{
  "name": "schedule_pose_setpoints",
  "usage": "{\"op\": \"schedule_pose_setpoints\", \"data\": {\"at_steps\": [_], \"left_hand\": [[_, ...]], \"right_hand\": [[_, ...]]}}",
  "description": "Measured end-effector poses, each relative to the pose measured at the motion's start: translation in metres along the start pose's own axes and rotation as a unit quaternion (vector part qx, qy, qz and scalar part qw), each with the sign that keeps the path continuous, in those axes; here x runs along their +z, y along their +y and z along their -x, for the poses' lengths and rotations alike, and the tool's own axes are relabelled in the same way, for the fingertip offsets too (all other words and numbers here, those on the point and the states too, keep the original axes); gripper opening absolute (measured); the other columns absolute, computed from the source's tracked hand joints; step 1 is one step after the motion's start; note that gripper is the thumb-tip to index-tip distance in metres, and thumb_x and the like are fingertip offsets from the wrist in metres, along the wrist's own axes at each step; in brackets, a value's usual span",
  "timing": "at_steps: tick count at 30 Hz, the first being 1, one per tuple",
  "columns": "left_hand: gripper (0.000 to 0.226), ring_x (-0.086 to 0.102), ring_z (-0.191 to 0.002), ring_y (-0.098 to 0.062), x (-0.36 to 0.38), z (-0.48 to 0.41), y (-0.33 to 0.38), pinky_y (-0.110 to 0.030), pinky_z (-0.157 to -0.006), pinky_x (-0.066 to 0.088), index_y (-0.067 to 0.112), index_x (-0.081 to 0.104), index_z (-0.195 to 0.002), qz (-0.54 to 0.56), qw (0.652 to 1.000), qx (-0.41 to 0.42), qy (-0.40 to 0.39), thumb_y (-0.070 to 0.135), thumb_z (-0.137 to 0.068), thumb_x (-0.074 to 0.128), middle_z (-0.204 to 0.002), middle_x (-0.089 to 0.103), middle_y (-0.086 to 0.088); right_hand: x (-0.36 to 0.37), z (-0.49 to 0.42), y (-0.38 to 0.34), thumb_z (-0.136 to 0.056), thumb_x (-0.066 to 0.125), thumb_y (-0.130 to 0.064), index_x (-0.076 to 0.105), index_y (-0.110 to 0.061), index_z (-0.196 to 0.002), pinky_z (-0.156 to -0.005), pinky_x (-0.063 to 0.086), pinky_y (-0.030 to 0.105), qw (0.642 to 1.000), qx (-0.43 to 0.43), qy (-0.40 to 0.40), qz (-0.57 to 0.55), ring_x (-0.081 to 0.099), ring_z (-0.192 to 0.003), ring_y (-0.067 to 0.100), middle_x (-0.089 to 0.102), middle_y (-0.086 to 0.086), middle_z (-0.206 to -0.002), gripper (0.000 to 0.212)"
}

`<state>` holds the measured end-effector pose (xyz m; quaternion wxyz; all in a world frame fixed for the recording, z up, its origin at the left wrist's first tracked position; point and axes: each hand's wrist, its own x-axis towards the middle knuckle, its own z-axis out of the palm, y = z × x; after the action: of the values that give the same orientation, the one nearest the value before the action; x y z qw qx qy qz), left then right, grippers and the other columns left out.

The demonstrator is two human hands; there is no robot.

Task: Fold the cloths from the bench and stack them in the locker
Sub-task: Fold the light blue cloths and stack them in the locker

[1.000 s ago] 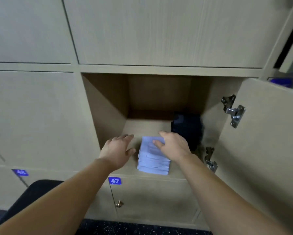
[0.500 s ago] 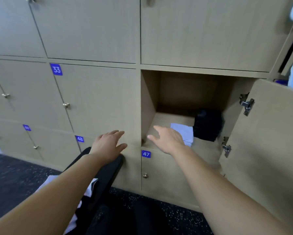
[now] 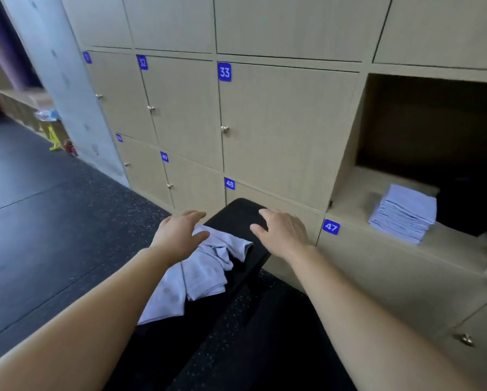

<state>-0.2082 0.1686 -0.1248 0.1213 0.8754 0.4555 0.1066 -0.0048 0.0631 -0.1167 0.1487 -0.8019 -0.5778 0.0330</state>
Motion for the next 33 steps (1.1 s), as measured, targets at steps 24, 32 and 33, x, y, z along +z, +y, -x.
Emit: {"op": "schedule_pose_setpoints", "data": {"at_steps": [24, 32, 33], "left_hand": [[0.026, 0.059, -0.103, -0.022, 0.128, -0.067, -0.065, -0.032, -0.080, 0.035, 0.026, 0.067, -0.106, 0.002, 0.994, -0.107, -0.030, 0.035, -0.098, 0.044, -0.107, 0.066, 0.003], [0.033, 0.053, -0.102, -0.019, 0.160, -0.085, -0.070, -0.031, -0.076, 0.026, 0.025, 0.069, -0.094, -0.033, 0.981, -0.189, -0.034, 0.040, -0.098, 0.040, -0.098, 0.062, 0.006], [0.033, 0.053, -0.102, -0.019, 0.163, -0.086, -0.071, -0.031, -0.078, 0.027, 0.026, 0.069, -0.095, -0.031, 0.980, -0.193, -0.037, 0.040, -0.099, 0.040, -0.099, 0.061, 0.006]], "right_hand": [[0.145, -0.101, -0.013, -0.100, 0.039, -0.033, 0.045, -0.020, -0.089, -0.074, 0.032, 0.033, 0.994, -0.028, -0.108, 0.014, 0.054, -0.100, 0.027, 0.060, 0.004, -0.108, 0.018], [0.190, -0.148, -0.013, -0.099, 0.039, -0.021, 0.036, -0.017, -0.081, -0.072, 0.030, 0.030, 0.990, -0.023, -0.135, -0.027, 0.052, -0.097, 0.027, 0.057, 0.008, -0.112, 0.019], [0.195, -0.153, -0.013, -0.099, 0.038, -0.020, 0.041, -0.016, -0.086, -0.074, 0.032, 0.031, 0.989, -0.020, -0.142, -0.035, 0.052, -0.102, 0.027, 0.057, 0.008, -0.115, 0.014]]}}
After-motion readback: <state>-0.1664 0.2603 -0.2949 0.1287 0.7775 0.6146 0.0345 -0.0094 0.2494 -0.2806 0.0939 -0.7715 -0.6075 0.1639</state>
